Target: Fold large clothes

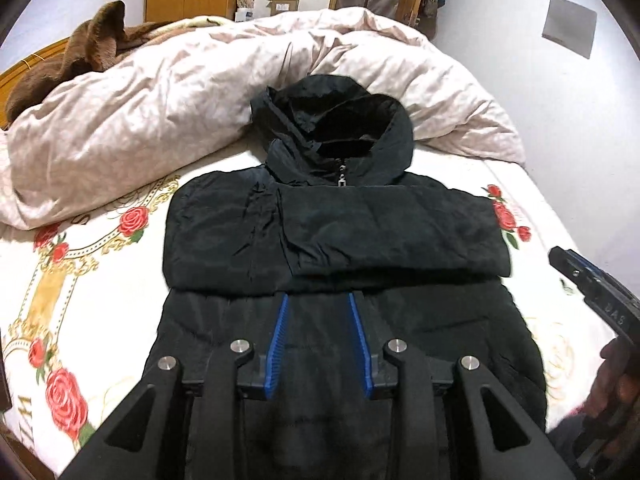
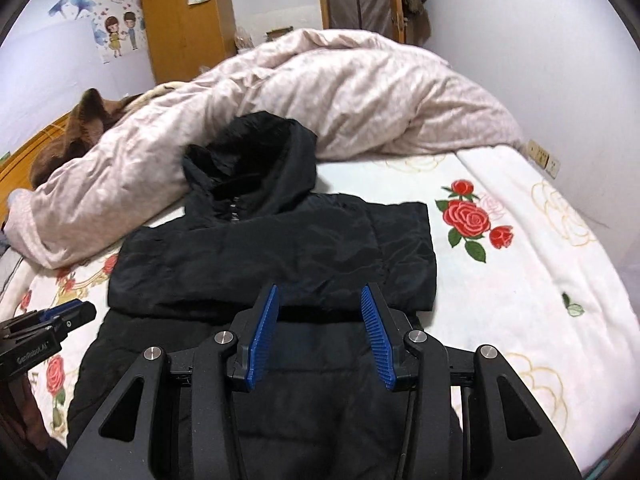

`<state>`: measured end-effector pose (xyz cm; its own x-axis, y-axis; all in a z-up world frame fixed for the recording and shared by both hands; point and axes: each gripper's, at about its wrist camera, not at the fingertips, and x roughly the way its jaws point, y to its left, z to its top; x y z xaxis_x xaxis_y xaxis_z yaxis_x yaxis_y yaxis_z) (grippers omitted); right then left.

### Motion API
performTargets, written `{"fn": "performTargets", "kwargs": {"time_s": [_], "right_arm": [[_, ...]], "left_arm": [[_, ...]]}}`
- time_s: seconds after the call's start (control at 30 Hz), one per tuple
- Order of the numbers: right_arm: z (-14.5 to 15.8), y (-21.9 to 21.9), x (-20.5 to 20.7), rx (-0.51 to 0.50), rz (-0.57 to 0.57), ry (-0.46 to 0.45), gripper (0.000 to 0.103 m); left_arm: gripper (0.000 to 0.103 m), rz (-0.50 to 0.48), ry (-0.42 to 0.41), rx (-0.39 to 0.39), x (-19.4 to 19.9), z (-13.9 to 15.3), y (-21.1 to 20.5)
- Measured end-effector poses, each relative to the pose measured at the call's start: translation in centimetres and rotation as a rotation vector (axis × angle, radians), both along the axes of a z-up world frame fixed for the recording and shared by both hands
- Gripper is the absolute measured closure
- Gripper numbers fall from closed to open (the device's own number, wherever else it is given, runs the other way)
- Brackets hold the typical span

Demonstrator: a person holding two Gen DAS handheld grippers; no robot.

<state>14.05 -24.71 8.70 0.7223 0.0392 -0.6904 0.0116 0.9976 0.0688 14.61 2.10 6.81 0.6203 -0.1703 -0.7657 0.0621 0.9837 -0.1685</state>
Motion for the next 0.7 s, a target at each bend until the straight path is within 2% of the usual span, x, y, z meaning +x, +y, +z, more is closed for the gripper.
{"fn": "performTargets", "kwargs": {"time_s": [0.1,0.27,0.37,0.7], "right_arm": [[1.1,1.5,-1.7,-0.021,0.011,-0.020,0.059],[2.6,3.5,-3.6,-0.048,0.037,-0.041,0.059],[3.2,4.6,-4.3,-0.070,0.055,-0.057,0.059],[4.1,6.9,-1.2,-0.195,0.102,-0.088,0.059]], "left_arm": [[0.071,-0.008,-0.014,-0.008,-2.0,1.5,0.1],[0.056,-0.002,-0.050,-0.008,-4.4,3.6,0.4],[0.051,0.005,-0.059,-0.013,-4.9,4.2,0.7],[0.049,0.005,-0.073,0.013,-3.0,5.3,1.4]]}}
